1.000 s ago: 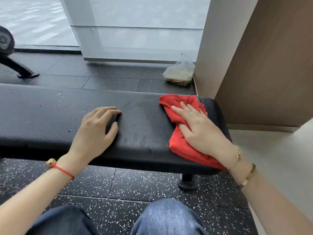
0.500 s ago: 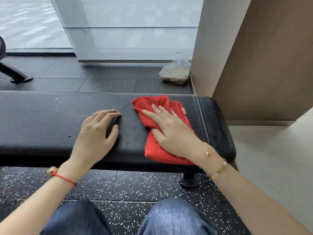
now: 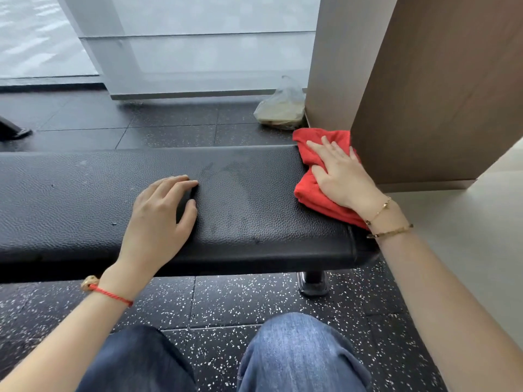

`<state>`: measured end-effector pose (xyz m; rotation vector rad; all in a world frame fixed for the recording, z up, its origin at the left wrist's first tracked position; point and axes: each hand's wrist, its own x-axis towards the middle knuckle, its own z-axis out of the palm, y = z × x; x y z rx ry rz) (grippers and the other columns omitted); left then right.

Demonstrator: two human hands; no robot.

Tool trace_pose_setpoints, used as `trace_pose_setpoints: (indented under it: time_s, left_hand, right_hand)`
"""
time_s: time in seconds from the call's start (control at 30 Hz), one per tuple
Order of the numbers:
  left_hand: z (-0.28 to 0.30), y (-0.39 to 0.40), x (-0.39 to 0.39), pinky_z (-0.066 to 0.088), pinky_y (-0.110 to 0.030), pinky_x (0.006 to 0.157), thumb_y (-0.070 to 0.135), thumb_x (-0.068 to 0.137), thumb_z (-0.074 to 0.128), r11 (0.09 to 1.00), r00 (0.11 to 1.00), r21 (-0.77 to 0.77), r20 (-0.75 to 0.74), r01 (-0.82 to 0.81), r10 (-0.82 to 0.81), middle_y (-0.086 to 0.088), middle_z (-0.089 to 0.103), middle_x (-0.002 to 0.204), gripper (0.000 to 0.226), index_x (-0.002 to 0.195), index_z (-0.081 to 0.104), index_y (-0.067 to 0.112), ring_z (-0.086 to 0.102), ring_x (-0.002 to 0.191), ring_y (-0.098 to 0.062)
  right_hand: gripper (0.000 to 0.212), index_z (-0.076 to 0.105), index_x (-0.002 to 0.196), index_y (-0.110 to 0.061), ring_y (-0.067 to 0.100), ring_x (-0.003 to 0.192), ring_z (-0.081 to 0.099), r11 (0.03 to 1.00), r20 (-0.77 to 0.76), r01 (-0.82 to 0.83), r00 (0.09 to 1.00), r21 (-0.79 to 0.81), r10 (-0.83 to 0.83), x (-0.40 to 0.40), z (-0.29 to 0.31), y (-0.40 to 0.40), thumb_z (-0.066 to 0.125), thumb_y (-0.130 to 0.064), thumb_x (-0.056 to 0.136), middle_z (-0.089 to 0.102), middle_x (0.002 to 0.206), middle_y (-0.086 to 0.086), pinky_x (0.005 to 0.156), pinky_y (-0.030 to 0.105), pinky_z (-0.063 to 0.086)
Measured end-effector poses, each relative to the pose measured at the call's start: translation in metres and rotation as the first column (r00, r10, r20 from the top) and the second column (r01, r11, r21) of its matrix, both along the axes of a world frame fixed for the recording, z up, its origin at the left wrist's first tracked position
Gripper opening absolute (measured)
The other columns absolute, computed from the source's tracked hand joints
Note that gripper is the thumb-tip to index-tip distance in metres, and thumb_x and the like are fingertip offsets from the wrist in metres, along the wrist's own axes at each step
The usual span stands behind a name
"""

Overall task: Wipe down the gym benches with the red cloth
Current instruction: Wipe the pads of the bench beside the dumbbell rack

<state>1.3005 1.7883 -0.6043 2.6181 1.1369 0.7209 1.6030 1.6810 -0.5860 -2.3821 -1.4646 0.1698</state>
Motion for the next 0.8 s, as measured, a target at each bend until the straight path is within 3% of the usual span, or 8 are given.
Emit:
trace_pose_setpoints:
  time_s: [0.27,0.5,0.8]
  left_hand:
    - [-0.002,0.0,0.0,0.037,-0.046,0.111,0.028,0.09,0.047,1.0,1.0,0.009,0.01,0.002,-0.002,-0.004,0.062,0.131,0.041,0.126,0.063,0.013,0.051,0.127,-0.028]
    - [-0.001,-0.001,0.001,0.037,-0.047,0.111,0.028,0.09,0.046,1.0,1.0,0.012,0.008,0.001,-0.001,-0.004,0.062,0.131,0.041,0.125,0.063,0.013,0.052,0.126,-0.028]
    - [0.0,-0.001,0.0,0.036,-0.046,0.112,0.029,0.091,0.046,1.0,1.0,-0.01,-0.004,-0.011,0.011,-0.001,0.061,0.132,0.041,0.126,0.062,0.015,0.05,0.129,-0.024]
  right_hand:
    - [0.056,0.025,0.149,-0.038,0.014,0.15,0.009,0.991,0.028,-0.104,0.994,0.088,0.102,-0.036,-0.011,-0.055,0.04,-0.029,0.096,0.014,0.161,-0.002,0.122,0.036,-0.002]
    - [0.054,0.024,0.151,-0.03,0.019,0.15,0.009,0.998,-0.001,-0.051,0.999,0.024,0.051,-0.023,-0.001,0.025,0.037,-0.029,0.098,0.012,0.162,0.005,0.122,0.039,-0.004]
    - [0.057,0.027,0.149,-0.037,0.014,0.149,0.012,0.948,-0.013,-0.307,0.951,0.086,0.309,-0.054,-0.003,-0.005,0.047,-0.033,0.095,0.018,0.161,-0.004,0.123,0.038,0.003]
